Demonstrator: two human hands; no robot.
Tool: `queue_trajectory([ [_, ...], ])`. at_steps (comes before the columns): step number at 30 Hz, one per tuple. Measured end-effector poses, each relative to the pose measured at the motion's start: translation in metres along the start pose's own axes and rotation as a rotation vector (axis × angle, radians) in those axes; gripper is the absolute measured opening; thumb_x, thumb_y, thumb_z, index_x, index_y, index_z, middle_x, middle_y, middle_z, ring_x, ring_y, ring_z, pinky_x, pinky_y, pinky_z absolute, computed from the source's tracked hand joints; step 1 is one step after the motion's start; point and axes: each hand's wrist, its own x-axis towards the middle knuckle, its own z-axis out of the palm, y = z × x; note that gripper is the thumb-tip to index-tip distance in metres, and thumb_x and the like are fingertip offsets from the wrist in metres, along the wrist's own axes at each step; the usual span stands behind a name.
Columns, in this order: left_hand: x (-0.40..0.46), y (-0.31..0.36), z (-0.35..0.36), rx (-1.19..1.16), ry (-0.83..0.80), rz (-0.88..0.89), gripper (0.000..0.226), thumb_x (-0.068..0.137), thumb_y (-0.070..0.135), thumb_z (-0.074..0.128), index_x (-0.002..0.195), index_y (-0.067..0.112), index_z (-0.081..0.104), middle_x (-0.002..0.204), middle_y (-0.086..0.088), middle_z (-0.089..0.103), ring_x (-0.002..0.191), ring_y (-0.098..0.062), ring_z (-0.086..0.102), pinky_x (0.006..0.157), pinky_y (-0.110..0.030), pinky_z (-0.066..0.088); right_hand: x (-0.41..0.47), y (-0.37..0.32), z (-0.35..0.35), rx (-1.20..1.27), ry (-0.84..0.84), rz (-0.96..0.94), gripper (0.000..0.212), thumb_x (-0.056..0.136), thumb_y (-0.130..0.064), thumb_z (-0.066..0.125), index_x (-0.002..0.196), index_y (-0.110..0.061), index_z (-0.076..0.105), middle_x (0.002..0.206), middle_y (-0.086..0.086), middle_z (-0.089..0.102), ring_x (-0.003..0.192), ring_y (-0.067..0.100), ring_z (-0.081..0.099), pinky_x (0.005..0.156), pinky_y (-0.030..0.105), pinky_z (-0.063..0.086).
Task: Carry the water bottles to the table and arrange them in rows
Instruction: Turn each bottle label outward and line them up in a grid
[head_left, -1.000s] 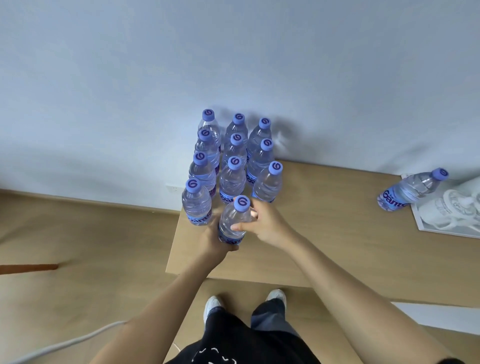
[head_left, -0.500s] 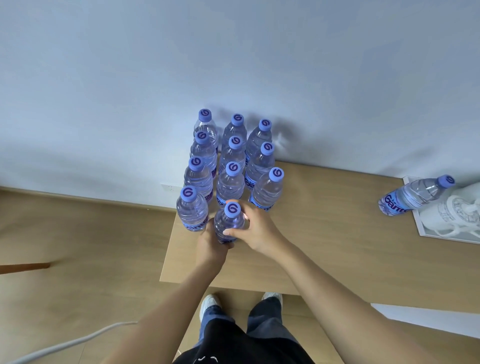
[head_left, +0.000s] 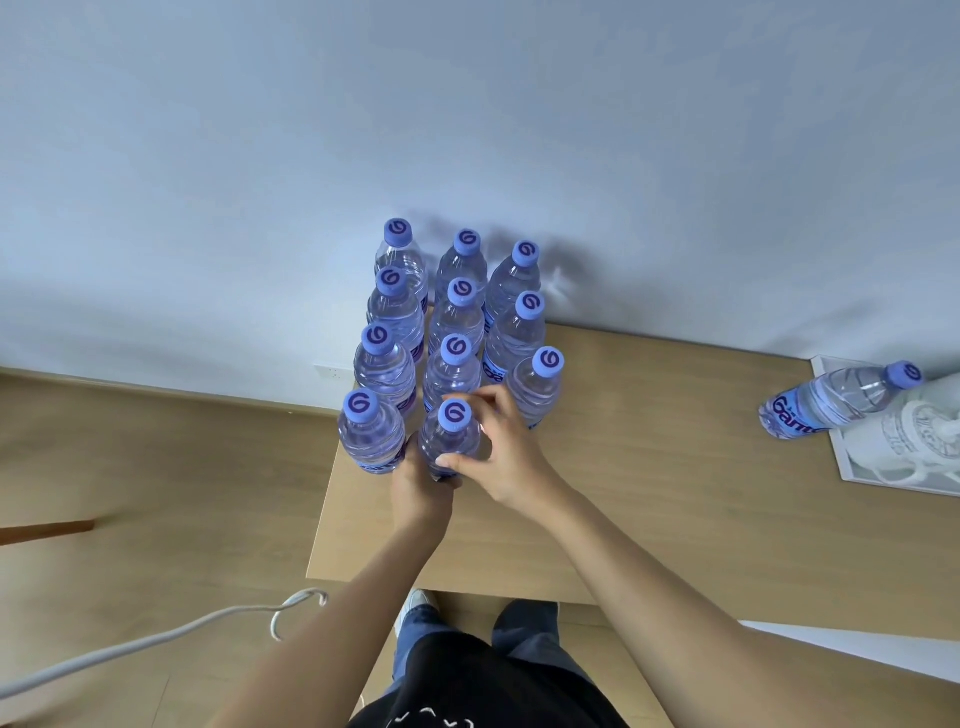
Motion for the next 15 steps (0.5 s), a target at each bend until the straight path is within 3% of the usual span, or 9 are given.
queue_trajectory([
  [6,0.000,0.002,-0.002,-0.044,-0.033,-0.029,0.062,0.071,-0.008,0.069,0.126,0.017,0.053,0.107,0.000,0.067,0.099,-0.024,0.063,0.085,-0.050,0.056,-0.001,-0.002,0.000,0.004,-0.016,0.006,0.062,0.076,-0.019,0.082,0.131,-0.022,0.055,0.118,-0.005,0.034,0.110,0.000,0.040,0.097,0.001,0.025],
  [8,-0.001,0.004,-0.002,-0.040,-0.033,-0.037,0.063,0.071,-0.005,0.072,0.127,0.016,0.052,0.110,0.000,0.067,0.102,-0.025,0.062,0.088,-0.046,0.055,-0.002,-0.003,0.000,0.012,-0.012,0.006,0.063,0.076,-0.016,0.082,0.132,-0.020,0.055,0.118,-0.003,0.034,0.110,0.001,0.039,0.098,0.002,0.024],
  [10,-0.005,0.005,-0.003,-0.018,-0.020,-0.030,0.064,0.071,-0.001,0.075,0.128,0.015,0.051,0.113,-0.002,0.066,0.104,-0.025,0.062,0.089,-0.039,0.051,-0.004,-0.006,0.000,0.031,-0.003,0.023,0.067,0.075,-0.014,0.082,0.135,-0.019,0.053,0.120,-0.001,0.035,0.114,0.005,0.040,0.103,0.012,0.029],
  [15,-0.024,0.001,-0.004,0.062,0.005,-0.038,0.061,0.071,-0.002,0.077,0.125,0.004,0.048,0.113,-0.008,0.061,0.099,-0.026,0.056,0.077,-0.030,0.041,-0.013,-0.007,-0.002,0.070,0.008,0.053,0.085,0.075,-0.016,0.085,0.146,-0.015,0.039,0.137,0.007,0.042,0.130,0.017,0.038,0.108,0.022,0.029],
])
